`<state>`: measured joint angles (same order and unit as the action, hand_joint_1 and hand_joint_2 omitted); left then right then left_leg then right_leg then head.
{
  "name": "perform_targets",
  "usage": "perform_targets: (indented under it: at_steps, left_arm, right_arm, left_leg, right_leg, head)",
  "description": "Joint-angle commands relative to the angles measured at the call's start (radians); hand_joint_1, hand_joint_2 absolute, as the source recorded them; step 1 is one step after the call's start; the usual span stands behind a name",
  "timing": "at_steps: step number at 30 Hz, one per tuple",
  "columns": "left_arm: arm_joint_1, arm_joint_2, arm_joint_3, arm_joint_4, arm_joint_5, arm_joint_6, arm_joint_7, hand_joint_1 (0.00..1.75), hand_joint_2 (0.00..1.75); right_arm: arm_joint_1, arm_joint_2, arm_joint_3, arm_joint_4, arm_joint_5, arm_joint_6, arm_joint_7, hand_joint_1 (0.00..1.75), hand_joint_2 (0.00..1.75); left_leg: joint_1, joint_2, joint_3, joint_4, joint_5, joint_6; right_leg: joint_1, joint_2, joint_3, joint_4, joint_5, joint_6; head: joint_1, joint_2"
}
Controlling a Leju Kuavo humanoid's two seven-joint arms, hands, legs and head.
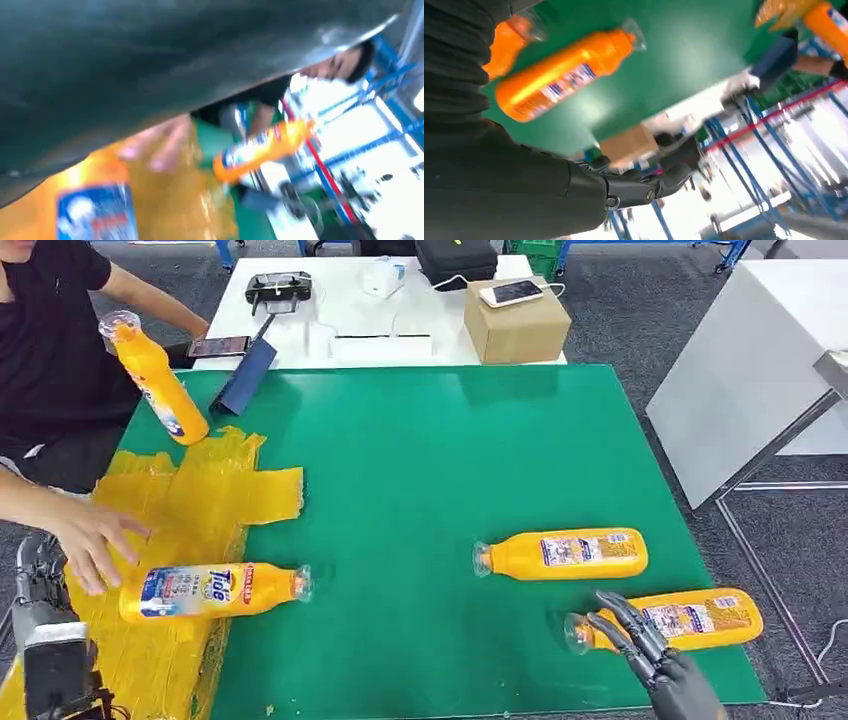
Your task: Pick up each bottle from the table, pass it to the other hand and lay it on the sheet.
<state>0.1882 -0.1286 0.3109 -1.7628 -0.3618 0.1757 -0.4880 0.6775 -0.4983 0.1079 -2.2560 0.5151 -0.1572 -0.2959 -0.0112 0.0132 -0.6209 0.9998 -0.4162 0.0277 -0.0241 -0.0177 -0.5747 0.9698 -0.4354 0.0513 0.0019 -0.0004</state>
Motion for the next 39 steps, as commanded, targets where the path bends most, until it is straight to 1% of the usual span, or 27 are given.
perform_targets:
  at_steps: [1, 3, 4, 5, 6, 7, 8, 9, 10, 12, 13, 14, 15, 18, 19, 20, 23, 26, 30, 32, 33, 34, 35, 39]
  left_arm:
    - [-0.046, -0.004, 0.003, 0.071, 0.058, -0.069, 0.013, 0.00, 0.00]
    - [-0.049, 0.002, -0.004, 0.075, 0.061, -0.068, 0.013, 0.00, 0.00]
    - [-0.052, 0.007, -0.009, 0.079, 0.059, -0.069, 0.010, 0.00, 0.00]
    - [-0.054, 0.008, -0.012, 0.081, 0.059, -0.067, 0.009, 0.00, 0.00]
    - [-0.056, 0.009, -0.015, 0.082, 0.059, -0.067, 0.008, 0.00, 0.00]
    - [-0.058, 0.010, -0.019, 0.083, 0.060, -0.065, 0.008, 0.00, 0.00]
    - [-0.057, 0.010, -0.022, 0.083, 0.059, -0.066, 0.008, 0.00, 0.00]
    - [-0.058, 0.012, -0.024, 0.084, 0.061, -0.069, 0.008, 0.00, 0.00]
    - [-0.061, 0.013, -0.026, 0.087, 0.061, -0.069, 0.008, 0.00, 0.00]
    - [-0.064, 0.015, -0.029, 0.095, 0.067, -0.075, 0.009, 0.00, 0.00]
    - [-0.067, 0.017, -0.031, 0.099, 0.068, -0.076, 0.008, 0.00, 0.00]
    - [-0.072, 0.018, -0.033, 0.104, 0.070, -0.078, 0.008, 0.00, 0.00]
    - [-0.075, 0.019, -0.035, 0.107, 0.070, -0.078, 0.008, 0.00, 0.00]
    - [-0.085, 0.022, -0.043, 0.117, 0.074, -0.084, 0.008, 0.00, 0.00]
    - [-0.088, 0.023, -0.046, 0.119, 0.075, -0.084, 0.009, 0.00, 0.00]
    - [-0.091, 0.024, -0.048, 0.123, 0.077, -0.087, 0.009, 0.00, 1.75]
    - [-0.103, 0.029, -0.056, 0.134, 0.081, -0.091, 0.009, 0.00, 1.75]
    - [-0.125, 0.036, -0.069, 0.157, 0.086, -0.095, 0.009, 0.00, 1.75]
    - [-0.162, 0.047, -0.086, 0.196, 0.093, -0.102, 0.010, 0.00, 1.75]
    - [-0.166, 0.048, -0.088, 0.199, 0.093, -0.101, 0.009, 0.00, 1.75]
    - [-0.166, 0.048, -0.088, 0.199, 0.093, -0.101, 0.009, 0.00, 1.75]
    - [-0.166, 0.048, -0.088, 0.199, 0.093, -0.101, 0.009, 0.00, 1.75]
    - [-0.166, 0.048, -0.088, 0.199, 0.093, -0.101, 0.009, 0.00, 1.75]
    - [-0.192, 0.052, -0.106, 0.226, 0.096, -0.105, 0.011, 0.00, 1.75]
  right_arm:
    - [0.001, 0.366, -0.715, -0.010, 0.015, 0.587, -0.106, 0.00, 1.75]
    - [-0.067, 0.444, -0.862, -0.012, 0.093, 0.769, -0.166, 0.00, 1.75]
    - [-0.113, 0.478, -0.945, -0.015, 0.142, 0.864, -0.212, 0.00, 1.75]
    - [-0.144, 0.496, -1.001, -0.020, 0.167, 0.926, -0.246, 0.00, 1.75]
    - [-0.164, 0.500, -1.034, -0.021, 0.182, 0.943, -0.253, 0.00, 1.75]
    - [-0.205, 0.512, -1.088, -0.022, 0.217, 0.994, -0.289, 0.00, 1.75]
    - [-0.236, 0.515, -1.125, -0.018, 0.237, 1.025, -0.306, 0.00, 1.75]
    - [-0.260, 0.510, -1.162, -0.016, 0.257, 1.058, -0.321, 0.00, 1.75]
    - [-0.284, 0.505, -1.202, -0.014, 0.262, 1.091, -0.333, 0.00, 1.75]
    - [-0.358, 0.505, -1.291, -0.023, 0.339, 1.188, -0.402, 0.00, 1.75]
    - [-0.364, 0.494, -1.316, -0.026, 0.339, 1.222, -0.402, 0.00, 1.75]
    - [-0.372, 0.483, -1.336, -0.027, 0.337, 1.241, -0.402, 0.00, 1.75]
    - [-0.374, 0.475, -1.346, -0.025, 0.348, 1.250, -0.402, 0.00, 1.75]
    - [-0.384, 0.452, -1.356, -0.004, 0.369, 1.249, -0.402, 0.00, 1.75]
    - [-0.386, 0.448, -1.356, 0.005, 0.374, 1.246, -0.402, 0.00, 1.75]
    - [-0.389, 0.440, -1.354, 0.015, 0.389, 1.240, -0.402, 0.00, 1.75]
    - [-0.394, 0.411, -1.343, 0.052, 0.425, 1.251, -0.402, 0.00, 1.75]
    - [-0.394, 0.381, -1.317, 0.107, 0.482, 1.238, -0.402, 0.00, 1.75]
    - [-0.402, 0.333, -1.258, 0.213, 0.570, 1.191, -0.401, 0.00, 1.75]
    - [-0.404, 0.330, -1.252, 0.225, 0.575, 1.181, -0.402, 0.00, 1.75]
    - [-0.404, 0.330, -1.252, 0.225, 0.575, 1.181, -0.402, 0.00, 1.75]
    - [-0.404, 0.330, -1.252, 0.225, 0.575, 1.181, -0.402, 0.00, 1.75]
    - [-0.404, 0.330, -1.252, 0.225, 0.575, 1.181, -0.402, 0.00, 1.75]
    - [-0.418, 0.291, -1.152, 0.324, 0.612, 1.108, -0.374, 0.00, 1.75]
  left_leg:
    - [0.001, -0.005, 0.002, -0.001, 0.000, -0.002]
    - [0.002, -0.008, 0.005, 0.000, -0.001, -0.004]
    - [0.002, -0.006, 0.003, 0.000, 0.000, -0.003]
    - [0.001, -0.003, 0.002, -0.001, 0.000, -0.002]
    - [0.002, -0.004, 0.003, 0.000, -0.001, -0.003]
    - [0.000, -0.004, 0.002, -0.001, 0.000, -0.002]
    - [0.001, -0.003, 0.004, 0.000, -0.001, -0.002]
    - [0.002, -0.005, 0.005, 0.000, -0.002, -0.003]
    - [0.001, -0.004, 0.004, 0.000, -0.001, -0.002]
    - [0.001, -0.003, 0.004, 0.000, -0.001, -0.002]
    - [0.001, -0.002, 0.005, -0.001, -0.001, -0.002]
    - [0.002, -0.004, 0.006, 0.000, -0.001, -0.003]
    - [0.000, -0.002, 0.003, 0.000, 0.000, -0.001]
    - [0.002, -0.005, 0.007, 0.001, -0.002, -0.003]
    - [0.001, -0.002, 0.004, -0.001, -0.001, -0.002]
    - [0.001, -0.002, 0.006, 0.000, -0.001, -0.002]
    - [0.001, -0.002, 0.005, 0.000, -0.001, -0.002]
    - [0.002, -0.002, 0.007, 0.000, -0.002, -0.002]
    - [0.002, -0.002, 0.007, 0.000, -0.001, -0.002]
    - [0.002, 0.000, 0.004, -0.001, 0.000, -0.001]
    - [0.003, -0.001, 0.008, 0.000, -0.001, -0.003]
    - [0.001, 0.000, 0.005, -0.001, 0.000, -0.001]
    - [0.002, 0.000, 0.006, 0.000, -0.001, -0.002]
    - [0.003, 0.000, 0.007, 0.000, -0.001, -0.002]
  right_leg:
    - [0.001, -0.004, 0.003, -0.001, -0.001, -0.002]
    - [0.002, -0.005, 0.005, -0.001, -0.003, -0.004]
    - [0.001, -0.004, 0.002, -0.001, -0.002, -0.003]
    - [0.001, -0.002, 0.000, -0.001, 0.000, -0.002]
    - [0.001, -0.002, 0.002, -0.001, -0.001, -0.003]
    - [0.000, -0.003, 0.001, -0.001, -0.001, -0.002]
    - [0.001, -0.001, 0.002, -0.001, -0.001, -0.003]
    - [0.002, -0.002, 0.004, 0.000, -0.002, -0.004]
    - [0.001, -0.002, 0.002, -0.001, -0.001, -0.003]
    - [0.001, -0.002, 0.003, -0.001, -0.001, -0.003]
    - [0.001, -0.001, 0.002, -0.001, -0.001, -0.002]
    - [0.001, -0.002, 0.004, -0.001, -0.002, -0.003]
    - [0.000, -0.001, 0.001, -0.001, -0.001, -0.002]
    - [0.002, -0.002, 0.006, -0.001, -0.002, -0.004]
    - [0.000, -0.001, 0.003, -0.001, -0.001, -0.002]
    - [0.001, 0.000, 0.004, -0.001, -0.001, -0.003]
    - [0.001, 0.000, 0.007, -0.002, 0.000, -0.003]
    - [0.002, 0.000, 0.015, -0.002, -0.001, -0.003]
    - [0.002, 0.000, 0.013, -0.003, 0.001, -0.003]
    - [0.001, 0.001, 0.009, -0.003, 0.001, -0.001]
    - [0.003, 0.002, 0.013, -0.004, 0.001, -0.003]
    - [0.001, 0.001, 0.013, -0.002, 0.001, -0.001]
    - [0.002, 0.002, 0.015, -0.003, 0.001, -0.003]
    - [0.002, 0.002, 0.016, -0.003, 0.001, -0.003]
  head:
    - [0.001, 0.000]
    - [0.001, 0.000]
    - [0.000, 0.000]
    - [0.001, 0.000]
    - [0.001, 0.000]
    - [0.000, 0.000]
    - [0.000, 0.000]
    - [0.000, 0.000]
    - [0.001, 0.000]
    - [0.001, 0.000]
    - [0.001, 0.000]
    - [0.001, 0.000]
    - [0.001, 0.000]
    - [0.000, 0.000]
    - [0.001, 0.000]
    - [0.000, 0.000]
    - [0.001, 0.000]
    - [0.000, 0.000]
    - [0.000, 0.000]
    - [0.001, 0.000]
    - [0.001, 0.000]
    - [0.001, 0.000]
    - [0.001, 0.000]
    - [0.001, 0.000]
